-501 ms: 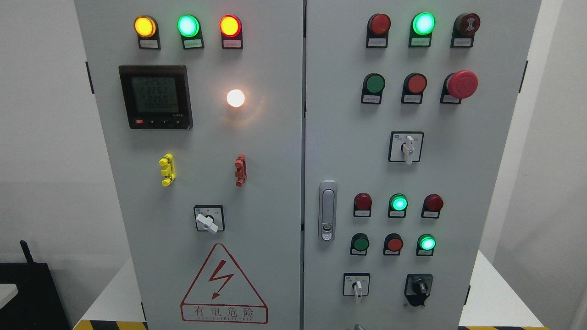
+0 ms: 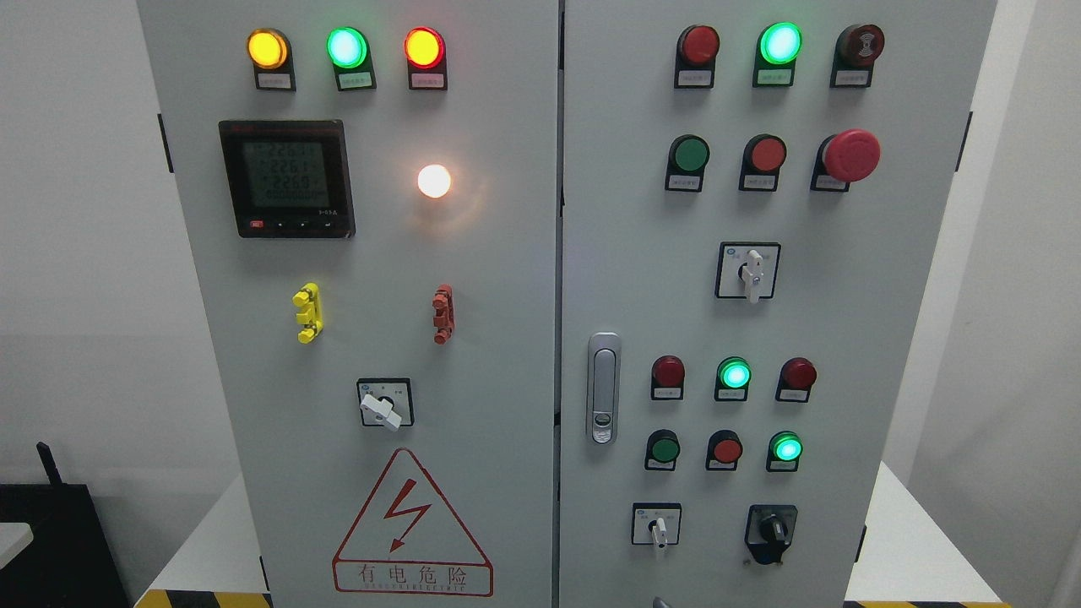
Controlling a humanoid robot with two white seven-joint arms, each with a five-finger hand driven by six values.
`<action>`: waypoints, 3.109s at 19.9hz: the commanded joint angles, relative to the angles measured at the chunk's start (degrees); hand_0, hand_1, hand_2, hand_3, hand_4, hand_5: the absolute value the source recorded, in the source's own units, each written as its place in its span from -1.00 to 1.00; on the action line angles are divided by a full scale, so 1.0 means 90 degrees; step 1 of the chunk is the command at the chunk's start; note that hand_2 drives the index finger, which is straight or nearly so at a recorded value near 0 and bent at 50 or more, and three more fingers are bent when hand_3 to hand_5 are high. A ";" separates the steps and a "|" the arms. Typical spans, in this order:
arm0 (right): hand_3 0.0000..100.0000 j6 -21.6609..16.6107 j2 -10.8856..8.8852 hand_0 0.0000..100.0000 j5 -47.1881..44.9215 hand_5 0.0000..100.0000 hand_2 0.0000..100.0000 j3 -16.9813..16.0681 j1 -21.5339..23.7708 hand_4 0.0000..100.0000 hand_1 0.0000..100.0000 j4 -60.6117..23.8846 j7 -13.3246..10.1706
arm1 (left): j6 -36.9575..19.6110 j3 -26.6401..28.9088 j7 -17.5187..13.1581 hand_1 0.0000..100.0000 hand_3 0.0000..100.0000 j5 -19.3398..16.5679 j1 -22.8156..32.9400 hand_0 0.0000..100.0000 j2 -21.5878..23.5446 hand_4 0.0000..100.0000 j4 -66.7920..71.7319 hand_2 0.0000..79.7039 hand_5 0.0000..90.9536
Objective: Release door handle
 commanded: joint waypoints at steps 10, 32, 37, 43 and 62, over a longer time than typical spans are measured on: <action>0.32 -0.0296 -0.0007 -0.18 0.1897 0.04 -1.00 0.0008 -0.0330 0.13 -0.41 -0.0150 -0.0643 | -0.0002 0.0205 0.0004 -0.22 -1.00 -0.0186 -0.0107 -0.76 0.0000 -1.00 0.0156 -1.00 -1.00; 1.00 0.1110 -0.0007 -0.27 0.6823 0.97 -1.00 -0.0021 -0.2225 1.00 -0.18 0.0864 -0.1075 | -0.0002 0.0205 0.0004 -0.22 -1.00 -0.0186 -0.0107 -0.76 0.0000 -1.00 0.0156 -1.00 -1.00; 1.00 0.1139 0.0003 -0.26 0.7311 0.97 -1.00 -0.0031 -0.2459 1.00 -0.20 0.1148 -0.1006 | -0.0002 0.0215 0.0014 -0.22 -1.00 -0.0186 -0.0107 -0.76 0.0000 -1.00 0.0146 -1.00 -1.00; 1.00 0.1589 0.0003 -0.25 0.7341 0.97 -1.00 -0.0002 -0.2772 1.00 -0.21 0.1353 -0.0832 | -0.0002 0.0205 0.0004 -0.22 -1.00 -0.0186 -0.0107 -0.76 0.0000 -1.00 0.0146 -1.00 -1.00; 1.00 0.1559 0.0002 -0.25 0.7477 0.97 -0.99 0.0027 -0.2968 1.00 -0.27 0.1500 -0.0655 | -0.0002 0.0205 0.0004 -0.22 -1.00 -0.0186 -0.0107 -0.76 0.0000 -1.00 0.0147 -1.00 -1.00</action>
